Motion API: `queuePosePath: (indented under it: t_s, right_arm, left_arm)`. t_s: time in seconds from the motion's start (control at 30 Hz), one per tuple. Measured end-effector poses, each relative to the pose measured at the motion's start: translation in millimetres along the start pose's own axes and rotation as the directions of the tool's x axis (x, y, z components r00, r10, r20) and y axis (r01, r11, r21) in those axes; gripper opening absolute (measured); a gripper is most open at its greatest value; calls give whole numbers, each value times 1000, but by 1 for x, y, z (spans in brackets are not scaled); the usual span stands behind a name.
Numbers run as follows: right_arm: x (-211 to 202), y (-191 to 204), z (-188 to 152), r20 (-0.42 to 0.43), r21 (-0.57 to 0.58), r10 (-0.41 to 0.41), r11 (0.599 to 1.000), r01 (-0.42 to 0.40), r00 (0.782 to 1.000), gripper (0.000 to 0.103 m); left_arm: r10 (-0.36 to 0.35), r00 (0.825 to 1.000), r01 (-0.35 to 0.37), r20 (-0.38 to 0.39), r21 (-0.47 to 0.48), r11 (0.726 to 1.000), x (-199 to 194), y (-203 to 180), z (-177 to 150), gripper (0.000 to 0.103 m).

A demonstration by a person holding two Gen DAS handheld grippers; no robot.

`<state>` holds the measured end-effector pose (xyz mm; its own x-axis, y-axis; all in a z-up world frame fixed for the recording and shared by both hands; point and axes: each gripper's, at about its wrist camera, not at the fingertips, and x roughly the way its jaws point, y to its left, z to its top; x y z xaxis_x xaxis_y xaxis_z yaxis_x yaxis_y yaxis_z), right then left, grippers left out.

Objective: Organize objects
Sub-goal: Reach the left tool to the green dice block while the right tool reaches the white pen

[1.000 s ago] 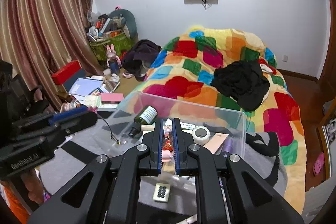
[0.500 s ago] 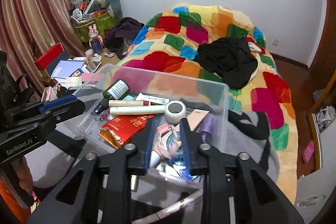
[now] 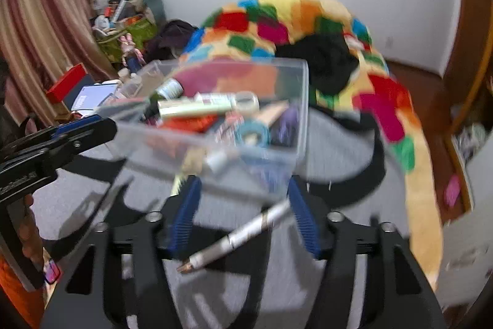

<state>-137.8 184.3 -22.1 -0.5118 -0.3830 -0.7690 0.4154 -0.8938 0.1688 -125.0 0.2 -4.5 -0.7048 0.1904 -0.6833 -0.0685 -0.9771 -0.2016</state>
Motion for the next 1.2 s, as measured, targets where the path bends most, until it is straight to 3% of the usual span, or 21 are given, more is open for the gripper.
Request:
queuePosePath:
  t_s: [0.2,0.37,0.57,0.73,0.77,0.9,1.0,1.07,1.13,1.2]
  right_arm:
    - [33,2,-14,-102,24,-32,999,35,994,62]
    - [26,4,-31,-75,-44,-76,996,73,994,59]
    - [0,-13,-42,-59,-5,1,1000,-1,998,37]
    - [-19,-20,-52,-56,-17,-1,1000,0,998,12]
    - [-21,-23,-55,-58,-20,-10,1000,9,998,12]
    - [-24,-38,-58,-79,28,-2,1000,5,997,12]
    - [-21,-48,-50,-77,93,19,996,-12,997,14]
    - [-16,-49,-42,-71,128,19,992,-10,997,26]
    - [-8,-47,-34,-72,161,10,987,2,997,52]
    - [2,-39,-27,-68,160,-22,987,33,997,59]
  left_arm:
    - [-5,997,5,-73,-1,1000,16,-5,-19,46]
    - [-6,995,8,-100,14,1000,25,-16,-26,53]
    - [-10,989,18,-150,55,998,48,-38,-26,57]
    - [-3,980,13,-201,50,999,67,-48,-23,58]
    - [1,979,9,-204,48,999,69,-49,-23,58]
    - [36,977,-26,-210,51,998,78,-52,-24,58]
    - [38,975,-28,-218,47,998,81,-52,-25,42]
    - [41,975,-32,-217,49,998,80,-51,-27,32]
    - [30,976,-20,-217,48,999,77,-50,-29,27]
    - [21,976,-10,-215,49,999,74,-50,-31,25]
